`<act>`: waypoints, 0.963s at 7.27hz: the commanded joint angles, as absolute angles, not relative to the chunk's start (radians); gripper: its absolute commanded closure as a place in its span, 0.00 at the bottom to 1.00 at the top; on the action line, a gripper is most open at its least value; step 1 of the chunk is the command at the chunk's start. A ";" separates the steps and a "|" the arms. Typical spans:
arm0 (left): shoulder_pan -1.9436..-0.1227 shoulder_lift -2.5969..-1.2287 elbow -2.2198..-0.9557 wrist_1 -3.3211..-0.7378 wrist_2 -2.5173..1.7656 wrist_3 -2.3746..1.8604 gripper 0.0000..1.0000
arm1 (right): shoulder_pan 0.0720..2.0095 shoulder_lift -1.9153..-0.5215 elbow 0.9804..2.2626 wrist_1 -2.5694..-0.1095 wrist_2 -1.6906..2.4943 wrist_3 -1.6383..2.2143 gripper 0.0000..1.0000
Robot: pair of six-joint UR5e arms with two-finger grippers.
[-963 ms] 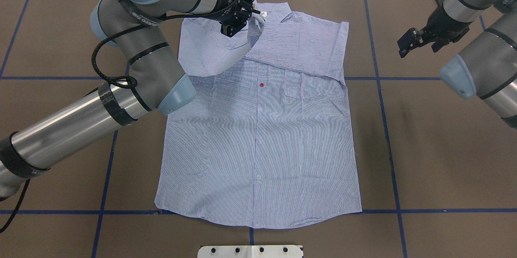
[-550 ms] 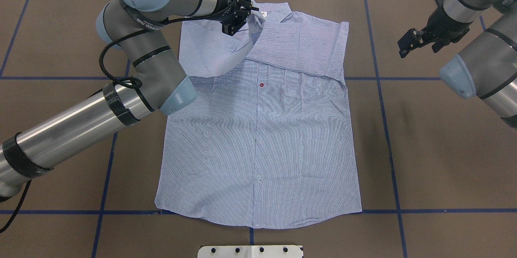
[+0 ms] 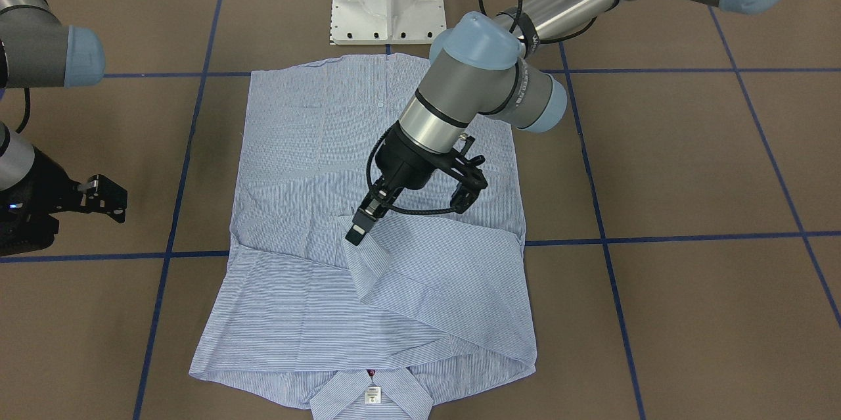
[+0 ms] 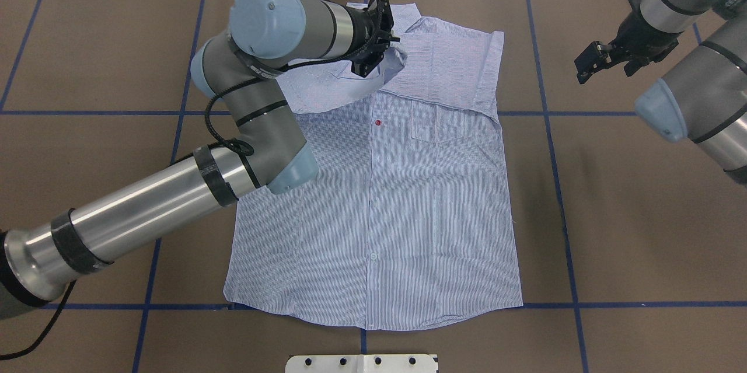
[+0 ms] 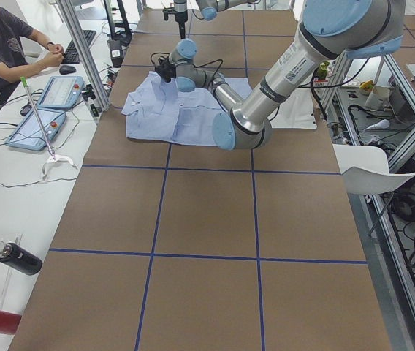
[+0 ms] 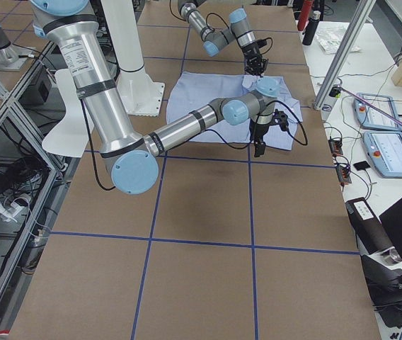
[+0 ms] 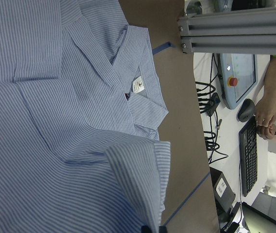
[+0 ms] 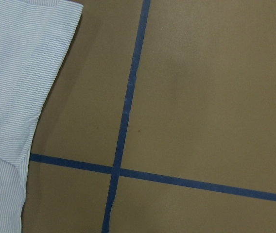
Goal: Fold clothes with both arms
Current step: 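Lay the cuff near the collar and release with the left gripper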
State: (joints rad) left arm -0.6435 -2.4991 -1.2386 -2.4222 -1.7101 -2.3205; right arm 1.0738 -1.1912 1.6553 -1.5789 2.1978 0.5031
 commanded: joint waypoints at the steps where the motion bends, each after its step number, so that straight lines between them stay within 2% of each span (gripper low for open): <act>1: -0.527 -2.488 -1.230 -2.410 -1.573 -2.047 1.00 | 1.074 -1.196 1.655 -1.578 2.194 0.503 0.00; 5: -0.486 -2.514 -1.212 -2.405 -1.442 -1.609 1.00 | 1.074 -1.213 1.654 -1.578 2.194 0.503 0.00; 7: -0.453 -2.561 -1.171 -2.411 -1.379 -1.528 1.00 | 1.074 -1.212 1.635 -1.577 2.194 0.505 0.00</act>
State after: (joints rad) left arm -0.4714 -2.5335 -1.1993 -2.4087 -1.4141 -1.5752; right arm 1.0738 -1.2116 1.6445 -1.5781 2.1935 0.5042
